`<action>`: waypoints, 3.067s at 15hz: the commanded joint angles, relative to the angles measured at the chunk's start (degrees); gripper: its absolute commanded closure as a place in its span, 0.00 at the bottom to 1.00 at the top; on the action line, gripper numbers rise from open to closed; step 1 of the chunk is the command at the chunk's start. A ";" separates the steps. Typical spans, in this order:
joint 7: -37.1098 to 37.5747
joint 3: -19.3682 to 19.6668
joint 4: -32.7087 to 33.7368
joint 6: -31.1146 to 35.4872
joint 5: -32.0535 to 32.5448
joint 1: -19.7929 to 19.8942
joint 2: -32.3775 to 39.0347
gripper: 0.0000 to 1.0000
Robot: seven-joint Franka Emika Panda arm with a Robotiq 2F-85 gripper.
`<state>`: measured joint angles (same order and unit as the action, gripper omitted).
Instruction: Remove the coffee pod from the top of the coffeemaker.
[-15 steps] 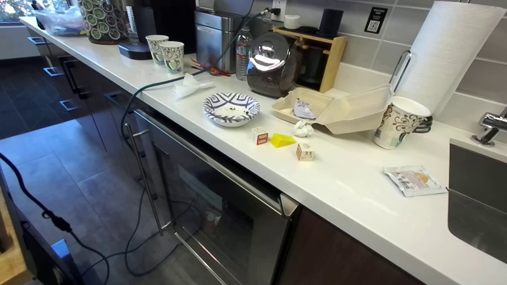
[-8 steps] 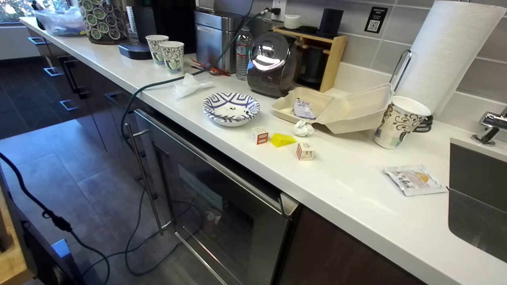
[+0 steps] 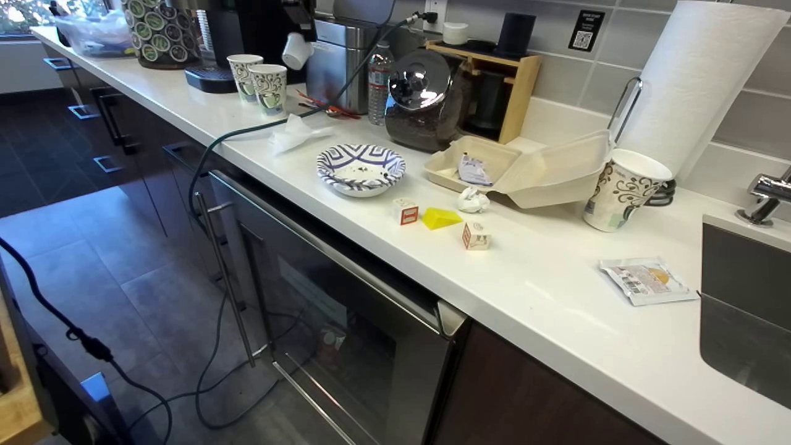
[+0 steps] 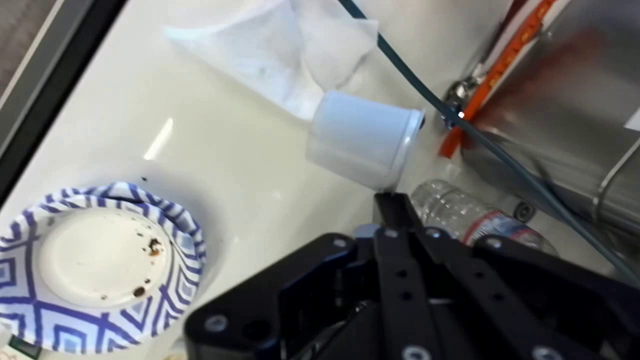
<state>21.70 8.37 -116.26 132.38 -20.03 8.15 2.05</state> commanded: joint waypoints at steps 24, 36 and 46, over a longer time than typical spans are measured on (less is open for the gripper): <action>-49.20 -3.35 6.46 -0.10 -62.41 5.46 21.59 1.00; -74.55 -0.21 7.09 1.69 -76.44 3.59 24.13 1.00; -83.16 -0.20 6.37 6.38 -81.46 2.32 26.95 1.00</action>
<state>-58.40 7.66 -109.56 136.60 -97.92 11.88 28.10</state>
